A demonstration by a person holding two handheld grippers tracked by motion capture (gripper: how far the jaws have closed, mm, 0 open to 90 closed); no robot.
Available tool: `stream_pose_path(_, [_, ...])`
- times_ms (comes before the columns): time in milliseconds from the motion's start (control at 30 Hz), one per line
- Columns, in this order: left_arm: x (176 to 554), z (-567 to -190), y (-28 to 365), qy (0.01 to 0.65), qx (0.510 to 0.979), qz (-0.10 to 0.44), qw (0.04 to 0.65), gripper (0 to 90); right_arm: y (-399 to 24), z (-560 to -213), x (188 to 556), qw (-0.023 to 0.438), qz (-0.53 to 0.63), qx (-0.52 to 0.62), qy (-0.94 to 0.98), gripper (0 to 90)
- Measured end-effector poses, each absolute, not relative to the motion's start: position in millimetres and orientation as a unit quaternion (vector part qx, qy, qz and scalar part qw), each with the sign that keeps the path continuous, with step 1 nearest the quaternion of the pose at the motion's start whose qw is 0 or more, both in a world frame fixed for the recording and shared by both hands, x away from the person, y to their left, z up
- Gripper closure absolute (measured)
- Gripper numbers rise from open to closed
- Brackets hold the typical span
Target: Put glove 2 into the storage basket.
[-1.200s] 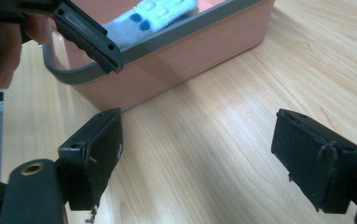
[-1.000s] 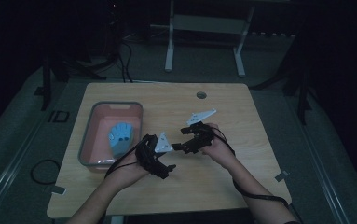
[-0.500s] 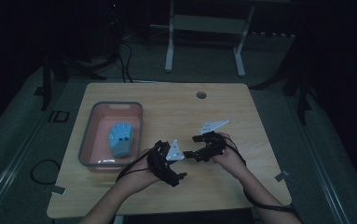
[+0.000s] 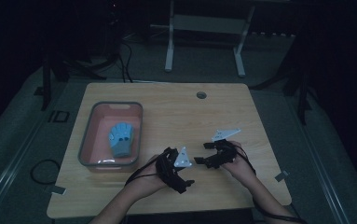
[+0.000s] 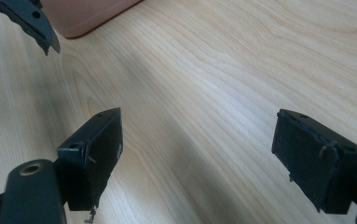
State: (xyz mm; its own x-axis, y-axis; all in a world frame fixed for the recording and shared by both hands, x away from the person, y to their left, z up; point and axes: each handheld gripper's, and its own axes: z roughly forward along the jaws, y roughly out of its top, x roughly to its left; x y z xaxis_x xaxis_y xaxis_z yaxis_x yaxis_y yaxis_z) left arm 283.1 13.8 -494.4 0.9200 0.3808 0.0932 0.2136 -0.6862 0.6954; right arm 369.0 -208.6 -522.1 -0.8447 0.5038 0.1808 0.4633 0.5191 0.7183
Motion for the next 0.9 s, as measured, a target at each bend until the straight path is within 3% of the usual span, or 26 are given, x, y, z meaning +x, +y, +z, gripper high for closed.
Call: stream_pose_path(900, [276.2,-529.5,-10.4,0.142,0.913,0.083,0.373,8.8,-243.5,-548.6,346.7,0.054,0.43,0.265,0.861,14.6])
